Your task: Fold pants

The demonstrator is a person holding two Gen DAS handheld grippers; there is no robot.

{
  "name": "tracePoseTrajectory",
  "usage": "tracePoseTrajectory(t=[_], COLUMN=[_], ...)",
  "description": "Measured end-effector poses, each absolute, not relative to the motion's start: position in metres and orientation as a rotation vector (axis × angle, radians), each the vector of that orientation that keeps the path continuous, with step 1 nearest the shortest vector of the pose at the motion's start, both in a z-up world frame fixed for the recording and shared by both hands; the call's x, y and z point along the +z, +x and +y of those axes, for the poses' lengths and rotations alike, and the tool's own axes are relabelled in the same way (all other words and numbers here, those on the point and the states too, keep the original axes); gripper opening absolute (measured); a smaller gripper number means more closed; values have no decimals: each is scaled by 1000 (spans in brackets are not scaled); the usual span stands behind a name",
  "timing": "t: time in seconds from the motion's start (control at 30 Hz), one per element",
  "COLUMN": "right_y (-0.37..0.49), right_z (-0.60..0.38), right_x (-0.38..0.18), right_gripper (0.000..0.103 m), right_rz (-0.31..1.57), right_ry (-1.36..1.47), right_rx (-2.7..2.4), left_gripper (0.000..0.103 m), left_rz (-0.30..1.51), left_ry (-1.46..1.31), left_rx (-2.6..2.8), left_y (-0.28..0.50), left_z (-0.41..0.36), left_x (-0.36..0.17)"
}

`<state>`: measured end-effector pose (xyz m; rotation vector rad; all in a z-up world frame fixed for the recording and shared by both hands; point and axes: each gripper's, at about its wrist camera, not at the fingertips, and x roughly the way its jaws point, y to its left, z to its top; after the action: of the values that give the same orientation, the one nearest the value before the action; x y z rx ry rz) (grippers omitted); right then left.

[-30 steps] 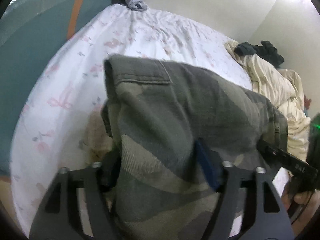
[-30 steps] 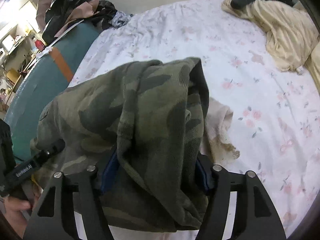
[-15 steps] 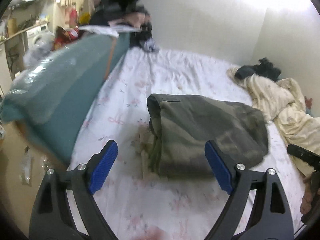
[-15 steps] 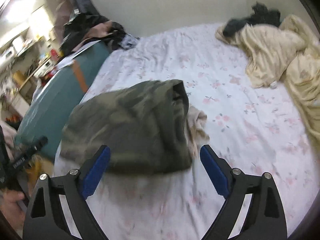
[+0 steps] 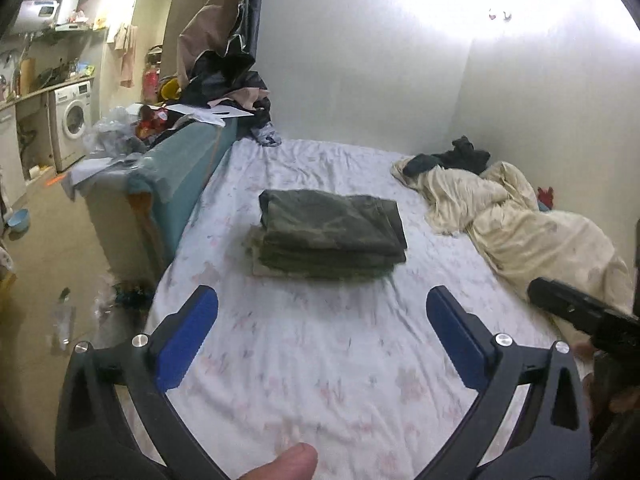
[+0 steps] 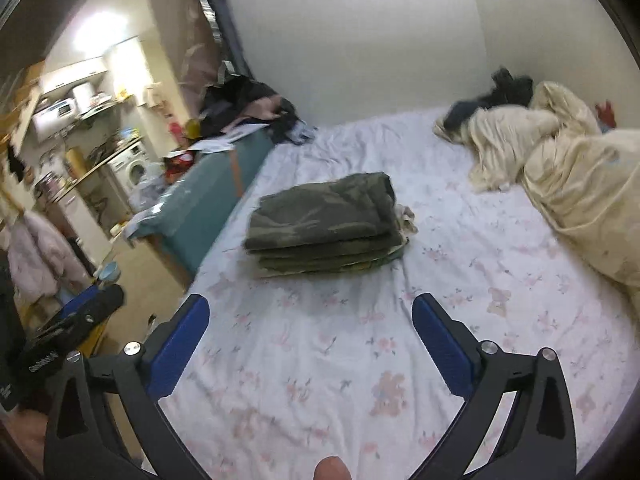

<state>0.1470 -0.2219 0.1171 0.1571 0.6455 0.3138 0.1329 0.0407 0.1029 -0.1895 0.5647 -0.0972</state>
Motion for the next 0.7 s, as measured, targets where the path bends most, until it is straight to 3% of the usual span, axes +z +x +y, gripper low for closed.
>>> tracePoseTrajectory(t=[0.23,0.5,0.7], right_y=[51,-10,-40], right_z=[-208,-220,-232], right_x=[113,56,22], right_gripper=[103,103,103], right_rz=[582,616,611], right_ry=[36,58,86], right_rx=[242,181,142], left_gripper=[103,103,103], left_rz=[549,572,641], left_ry=[-120,-52,-109], left_rx=[-36,14,-6], left_y=[45,-16,-20], left_z=[40,35,23], left_x=[104,50,12])
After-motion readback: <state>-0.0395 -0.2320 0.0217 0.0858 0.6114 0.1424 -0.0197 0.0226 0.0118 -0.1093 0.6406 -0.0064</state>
